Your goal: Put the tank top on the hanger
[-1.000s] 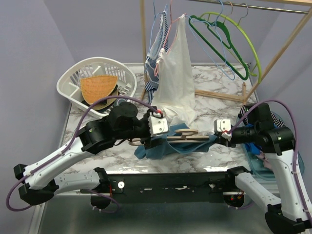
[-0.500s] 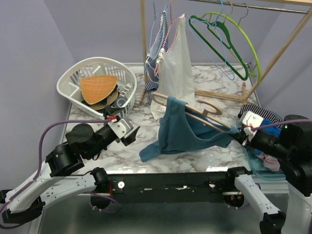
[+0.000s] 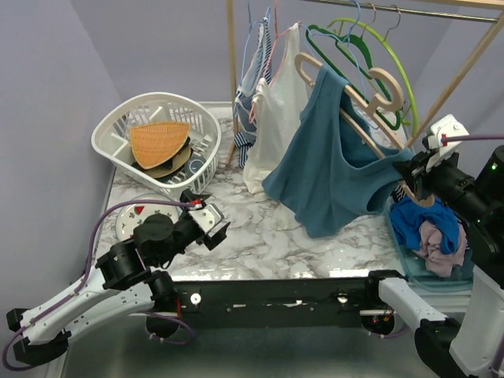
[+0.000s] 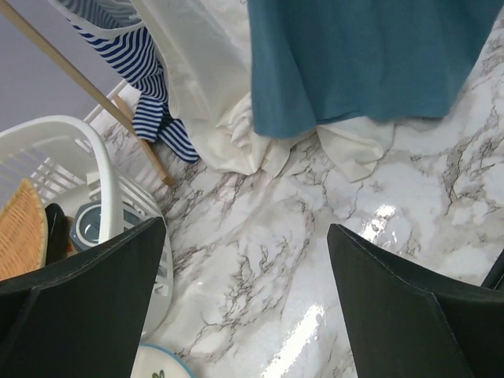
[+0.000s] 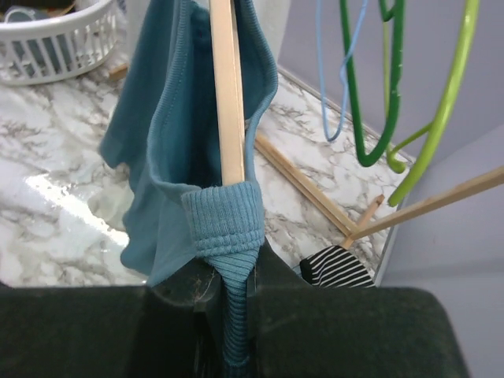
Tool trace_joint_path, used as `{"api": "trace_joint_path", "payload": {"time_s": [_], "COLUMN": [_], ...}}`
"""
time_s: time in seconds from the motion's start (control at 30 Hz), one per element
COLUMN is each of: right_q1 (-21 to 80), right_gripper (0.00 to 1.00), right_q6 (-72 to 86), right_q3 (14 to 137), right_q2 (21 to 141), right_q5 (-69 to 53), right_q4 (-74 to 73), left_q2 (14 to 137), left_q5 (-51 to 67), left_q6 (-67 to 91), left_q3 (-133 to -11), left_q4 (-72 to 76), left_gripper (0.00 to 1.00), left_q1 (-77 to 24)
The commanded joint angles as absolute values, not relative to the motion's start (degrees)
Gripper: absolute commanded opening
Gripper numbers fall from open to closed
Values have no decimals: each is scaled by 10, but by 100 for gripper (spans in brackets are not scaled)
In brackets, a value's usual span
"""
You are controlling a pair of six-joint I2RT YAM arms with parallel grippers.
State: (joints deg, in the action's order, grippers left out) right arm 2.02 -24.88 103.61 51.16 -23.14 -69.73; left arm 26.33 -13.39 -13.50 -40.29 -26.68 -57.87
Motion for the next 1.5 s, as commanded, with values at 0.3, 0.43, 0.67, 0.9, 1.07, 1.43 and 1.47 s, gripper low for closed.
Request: {"api": "trace_joint_path", "payload": {"time_s": [0.3, 0.43, 0.67, 0.9, 1.07, 1.43, 1.47], "right_q1": [17, 52, 129, 156, 177, 246, 249], "right_gripper": [0, 0, 1, 0, 1, 0, 0], "right_q6": [-142, -121, -88, -62, -58, -37, -37], "right_q3": [1111, 1099, 1116, 1111, 1044, 1080, 1082], "right_q2": [680, 714, 781, 790, 767, 853, 859], "right_q5": [-250, -194, -52, 62, 105, 234, 236], "right_q4": [-576, -524, -447, -403, -331, -294, -287], "left_q2": [248, 253, 252, 257, 267, 270, 270], "left_q5": [-102, -97, -95, -89, -78, -70, -69], "left_q6": [-91, -89, -90, -91, -90, -88, -88], "left_q3": [-326, -323, -319, -316, -316, -316, -316], "left_q4": [-176, -176, -173, -170, -165, -163, -163], "left_gripper": [99, 99, 99, 99, 99, 99, 99], "left_q1": [-576, -575, -567, -560, -554, -544, -544]}}
